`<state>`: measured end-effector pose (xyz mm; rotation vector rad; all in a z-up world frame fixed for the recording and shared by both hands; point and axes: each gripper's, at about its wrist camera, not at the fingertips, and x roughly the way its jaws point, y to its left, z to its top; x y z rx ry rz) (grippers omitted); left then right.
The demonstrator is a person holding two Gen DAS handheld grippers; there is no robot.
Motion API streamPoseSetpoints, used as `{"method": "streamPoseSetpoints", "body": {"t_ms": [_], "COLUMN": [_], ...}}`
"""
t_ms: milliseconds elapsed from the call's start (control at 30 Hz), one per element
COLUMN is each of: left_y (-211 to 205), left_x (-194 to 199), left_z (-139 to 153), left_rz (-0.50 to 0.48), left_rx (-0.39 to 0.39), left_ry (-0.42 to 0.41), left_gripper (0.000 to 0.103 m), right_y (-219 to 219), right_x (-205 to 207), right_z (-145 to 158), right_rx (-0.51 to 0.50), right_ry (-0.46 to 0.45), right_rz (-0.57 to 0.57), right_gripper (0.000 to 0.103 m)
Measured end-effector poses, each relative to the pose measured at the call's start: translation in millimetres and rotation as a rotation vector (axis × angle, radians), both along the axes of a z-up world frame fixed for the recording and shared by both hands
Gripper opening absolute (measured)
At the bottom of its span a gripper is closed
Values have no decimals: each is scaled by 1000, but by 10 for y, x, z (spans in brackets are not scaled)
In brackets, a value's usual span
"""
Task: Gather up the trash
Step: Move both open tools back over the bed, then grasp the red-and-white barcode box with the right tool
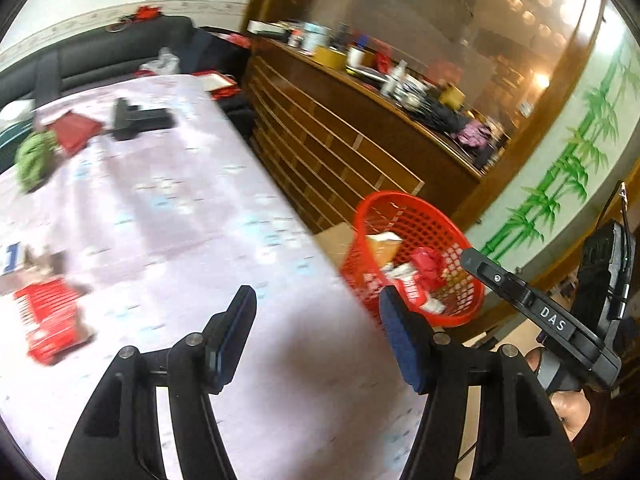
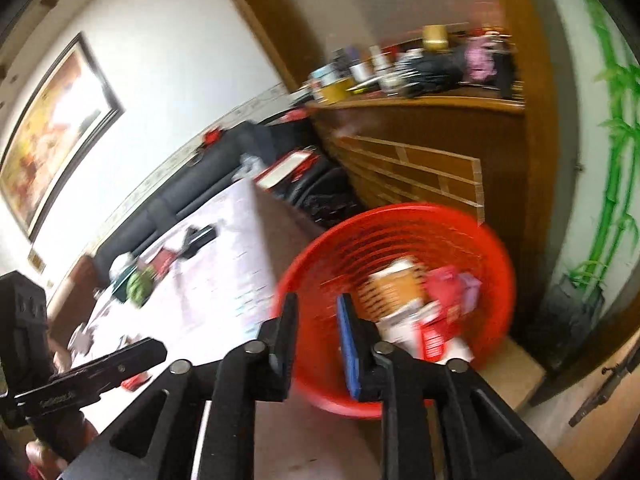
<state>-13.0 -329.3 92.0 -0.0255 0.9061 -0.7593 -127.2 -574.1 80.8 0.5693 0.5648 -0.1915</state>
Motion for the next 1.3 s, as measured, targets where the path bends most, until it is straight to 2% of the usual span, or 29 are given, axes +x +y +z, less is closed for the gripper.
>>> {"method": "streamPoseSetpoints", "body": {"t_ms": [133, 200, 333, 433, 600, 733, 833, 867, 900, 1100, 1133, 1200, 1233, 1300], "left_y": [622, 956, 1722, 2222, 2856, 3152, 3239, 3261, 3262, 3171, 3139, 3084, 3046, 2973], "left_x": [51, 91, 227, 378, 577, 625, 616, 610, 624, 773, 809, 864, 896, 953], "left_z": [66, 74, 54, 9, -36, -42, -71, -84, -100, -137, -131, -116, -108, -93], "left_rz": [90, 143, 275, 378, 477, 502, 488, 482, 472, 409, 396, 378, 367, 349], "left_rx": [-17, -17, -20, 6, 22, 17, 7, 8, 12, 11, 11, 10, 12, 21], "left_ry": [-14, -14, -13, 2, 15, 10, 14, 14, 15, 21, 22, 18, 16, 12], "left_gripper": [63, 63, 63, 63, 63, 63, 63, 63, 63, 63, 63, 64, 66, 69], "right_y": [451, 713, 1230, 1632, 2312, 2638, 2795, 2831, 2859, 2987, 3026, 3136, 3164, 3167], "right_x": [150, 255, 494, 770, 1399, 1896, 2197, 2292, 2355, 2612, 2628, 2585, 2545, 2424], "right_z": [88, 109, 95, 51, -162, -362, -421, -439, -457, -637, -662, -703, -697, -663], "right_rx": [-33, -41, -33, -4, 38, 26, -64, -112, -135, -114, -120, -174, -208, -205], "right_ry": [5, 14, 46, 86, 176, 228, 218, 209, 207, 234, 241, 256, 256, 252], "right_rz": [85, 142, 266, 373, 559, 626, 689, 709, 735, 905, 919, 949, 948, 963], "right_gripper": [31, 38, 40, 42, 42, 42, 44, 46, 53, 54, 53, 21, 16, 7]}}
